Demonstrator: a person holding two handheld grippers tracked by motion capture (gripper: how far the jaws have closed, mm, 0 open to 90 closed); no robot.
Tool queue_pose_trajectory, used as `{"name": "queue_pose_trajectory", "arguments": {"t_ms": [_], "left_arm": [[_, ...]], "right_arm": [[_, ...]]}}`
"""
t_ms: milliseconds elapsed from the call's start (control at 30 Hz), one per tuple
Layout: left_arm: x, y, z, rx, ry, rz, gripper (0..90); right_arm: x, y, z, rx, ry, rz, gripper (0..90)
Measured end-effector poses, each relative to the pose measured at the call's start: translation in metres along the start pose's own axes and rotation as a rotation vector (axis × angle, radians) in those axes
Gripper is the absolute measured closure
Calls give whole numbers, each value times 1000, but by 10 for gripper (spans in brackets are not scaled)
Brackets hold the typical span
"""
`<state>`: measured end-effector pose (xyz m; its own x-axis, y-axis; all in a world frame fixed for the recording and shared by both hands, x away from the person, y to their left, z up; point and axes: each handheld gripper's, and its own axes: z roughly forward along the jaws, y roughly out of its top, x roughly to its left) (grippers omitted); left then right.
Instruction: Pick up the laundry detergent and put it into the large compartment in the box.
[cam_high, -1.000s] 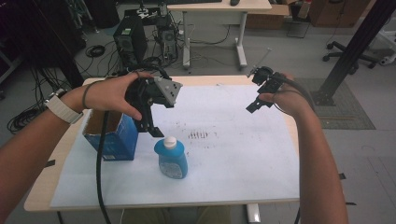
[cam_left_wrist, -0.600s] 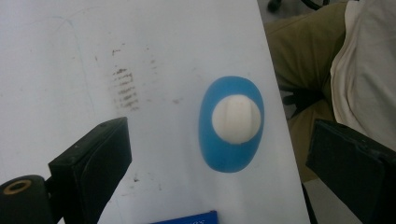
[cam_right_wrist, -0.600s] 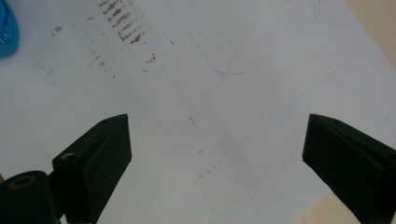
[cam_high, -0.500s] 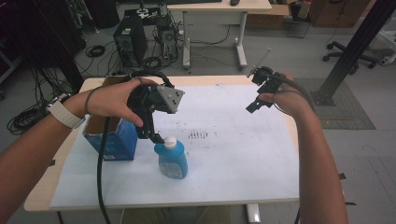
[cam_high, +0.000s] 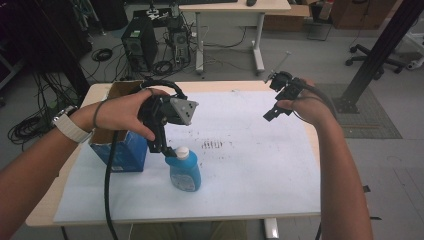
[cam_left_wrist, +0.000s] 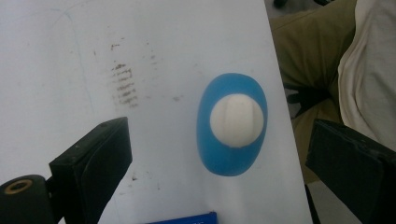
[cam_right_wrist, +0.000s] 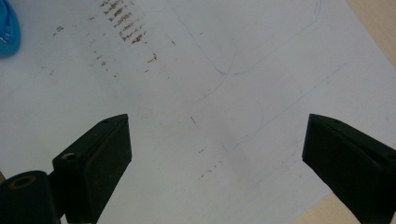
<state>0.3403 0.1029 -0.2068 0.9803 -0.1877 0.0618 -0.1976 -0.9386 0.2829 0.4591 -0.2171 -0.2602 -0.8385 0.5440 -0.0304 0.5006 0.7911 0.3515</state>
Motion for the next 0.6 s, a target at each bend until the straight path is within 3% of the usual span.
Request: {"name": "queue_pose_trajectory", "arguments": {"t_ms": [600], "left_arm": [[-7,1,15,12,0,16,71]], "right_arm": [[1,0,-1,-1,0,2,83]]}}
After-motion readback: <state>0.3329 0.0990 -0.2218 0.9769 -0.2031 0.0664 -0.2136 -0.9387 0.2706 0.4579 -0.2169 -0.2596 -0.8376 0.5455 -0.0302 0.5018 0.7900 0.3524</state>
